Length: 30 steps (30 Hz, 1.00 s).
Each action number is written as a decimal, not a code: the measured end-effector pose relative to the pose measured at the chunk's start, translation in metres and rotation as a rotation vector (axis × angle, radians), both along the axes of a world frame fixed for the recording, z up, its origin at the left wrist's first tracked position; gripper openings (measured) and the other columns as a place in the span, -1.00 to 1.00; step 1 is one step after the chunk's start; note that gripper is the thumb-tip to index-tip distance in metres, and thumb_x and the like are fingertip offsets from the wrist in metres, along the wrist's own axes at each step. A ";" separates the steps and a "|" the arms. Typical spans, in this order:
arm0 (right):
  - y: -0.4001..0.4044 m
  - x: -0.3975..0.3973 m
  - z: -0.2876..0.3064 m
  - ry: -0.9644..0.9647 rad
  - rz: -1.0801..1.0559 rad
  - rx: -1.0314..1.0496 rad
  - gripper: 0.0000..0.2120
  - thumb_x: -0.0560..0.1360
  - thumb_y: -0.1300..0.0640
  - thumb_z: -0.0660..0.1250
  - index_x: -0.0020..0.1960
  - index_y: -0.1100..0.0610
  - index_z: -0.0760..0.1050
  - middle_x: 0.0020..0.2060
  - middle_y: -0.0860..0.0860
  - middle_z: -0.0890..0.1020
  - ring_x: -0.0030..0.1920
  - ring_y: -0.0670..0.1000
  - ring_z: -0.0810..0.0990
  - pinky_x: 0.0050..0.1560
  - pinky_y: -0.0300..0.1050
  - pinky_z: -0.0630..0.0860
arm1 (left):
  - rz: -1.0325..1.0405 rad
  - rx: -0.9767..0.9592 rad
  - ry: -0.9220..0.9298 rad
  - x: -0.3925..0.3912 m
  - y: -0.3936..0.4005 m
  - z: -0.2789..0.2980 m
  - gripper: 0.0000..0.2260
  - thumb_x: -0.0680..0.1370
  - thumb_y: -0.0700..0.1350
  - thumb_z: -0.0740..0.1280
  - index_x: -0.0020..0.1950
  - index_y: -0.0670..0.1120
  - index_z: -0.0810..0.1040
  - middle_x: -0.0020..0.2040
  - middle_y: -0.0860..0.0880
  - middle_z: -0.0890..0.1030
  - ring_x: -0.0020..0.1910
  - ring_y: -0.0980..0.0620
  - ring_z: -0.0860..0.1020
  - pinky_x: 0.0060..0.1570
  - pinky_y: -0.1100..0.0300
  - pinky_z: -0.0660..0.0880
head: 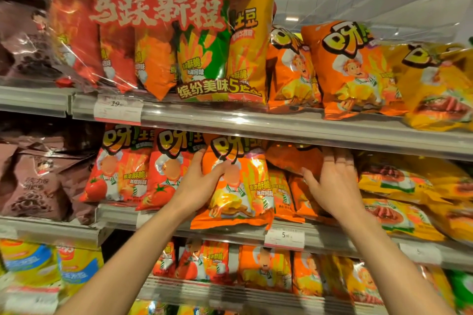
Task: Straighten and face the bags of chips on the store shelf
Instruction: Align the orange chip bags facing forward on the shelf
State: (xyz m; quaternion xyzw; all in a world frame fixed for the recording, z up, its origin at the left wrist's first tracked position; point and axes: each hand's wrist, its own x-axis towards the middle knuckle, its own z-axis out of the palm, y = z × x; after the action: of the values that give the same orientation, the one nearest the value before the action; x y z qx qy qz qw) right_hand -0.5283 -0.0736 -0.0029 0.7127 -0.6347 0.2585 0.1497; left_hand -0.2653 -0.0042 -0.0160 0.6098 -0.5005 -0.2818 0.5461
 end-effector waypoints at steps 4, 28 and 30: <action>-0.013 -0.008 0.011 0.159 -0.099 0.202 -0.50 0.59 -0.22 0.18 0.23 0.18 0.51 0.18 0.20 0.61 0.24 0.23 0.53 0.36 0.14 0.36 | -0.005 -0.044 0.004 0.000 0.009 0.001 -0.37 0.60 0.11 0.31 0.60 0.02 0.13 0.06 0.38 0.38 0.07 0.28 0.40 0.09 0.27 0.28; -0.003 0.005 0.000 0.077 0.010 0.084 -0.51 0.61 -0.19 0.13 0.40 0.10 0.42 0.24 0.17 0.59 0.25 0.23 0.53 0.24 0.17 0.46 | 0.017 -0.127 -0.191 0.035 0.025 -0.006 -0.30 0.54 0.26 0.32 0.60 0.09 0.15 0.49 0.15 0.36 0.45 0.15 0.35 0.39 0.10 0.31; 0.004 0.022 -0.004 0.061 -0.058 0.008 -0.54 0.60 -0.14 0.16 0.34 0.11 0.47 0.20 0.16 0.60 0.23 0.23 0.53 0.22 0.18 0.44 | 0.012 -0.124 -0.190 0.035 0.024 -0.006 -0.26 0.51 0.32 0.32 0.60 0.10 0.16 0.53 0.07 0.33 0.49 0.02 0.32 0.43 -0.02 0.29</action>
State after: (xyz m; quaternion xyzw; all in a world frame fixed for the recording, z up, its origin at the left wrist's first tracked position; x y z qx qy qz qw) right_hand -0.5063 -0.0693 -0.0066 0.7023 -0.6511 0.2296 0.1732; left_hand -0.2304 0.0198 -0.0217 0.6018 -0.5630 -0.1878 0.5345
